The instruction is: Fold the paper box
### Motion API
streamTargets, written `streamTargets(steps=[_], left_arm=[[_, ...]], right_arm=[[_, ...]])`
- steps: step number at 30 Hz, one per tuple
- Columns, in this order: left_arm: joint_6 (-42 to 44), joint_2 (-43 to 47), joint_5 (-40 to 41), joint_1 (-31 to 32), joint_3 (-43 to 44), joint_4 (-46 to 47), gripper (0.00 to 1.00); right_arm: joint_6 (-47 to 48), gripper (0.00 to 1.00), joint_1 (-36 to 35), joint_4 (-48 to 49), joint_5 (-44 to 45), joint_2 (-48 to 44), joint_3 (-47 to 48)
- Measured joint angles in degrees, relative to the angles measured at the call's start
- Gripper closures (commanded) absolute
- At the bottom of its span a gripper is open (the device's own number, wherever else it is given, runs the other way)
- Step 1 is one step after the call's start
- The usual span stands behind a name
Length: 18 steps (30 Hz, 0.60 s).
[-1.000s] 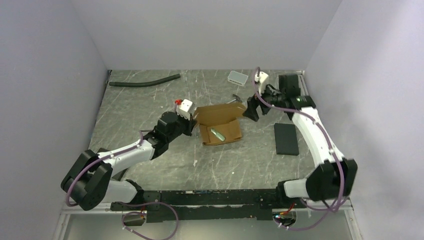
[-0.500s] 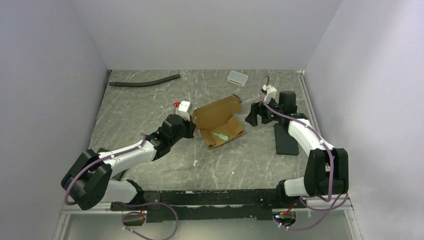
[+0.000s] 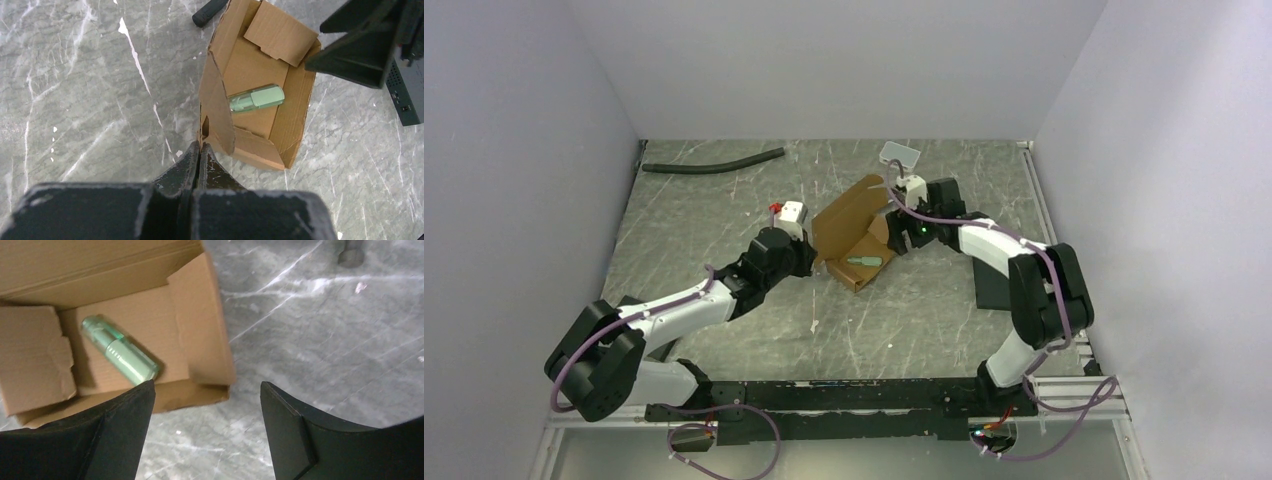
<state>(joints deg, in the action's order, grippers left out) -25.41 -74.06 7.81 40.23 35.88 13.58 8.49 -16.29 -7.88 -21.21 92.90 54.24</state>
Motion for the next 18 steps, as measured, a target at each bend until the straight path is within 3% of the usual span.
streamTargets(steps=[7, 18], left_arm=[[0.0, 0.0, -0.5, 0.1, 0.6, -1.1, 1.00], [-0.3, 0.1, -1.7, 0.1, 0.8, -1.7, 1.00]], right_arm=[[3.3, 0.19, -1.7, -0.1, 4.4, 3.6, 5.2], [11.2, 0.38, -3.0, -2.6, 0.9, 10.4, 11.0]])
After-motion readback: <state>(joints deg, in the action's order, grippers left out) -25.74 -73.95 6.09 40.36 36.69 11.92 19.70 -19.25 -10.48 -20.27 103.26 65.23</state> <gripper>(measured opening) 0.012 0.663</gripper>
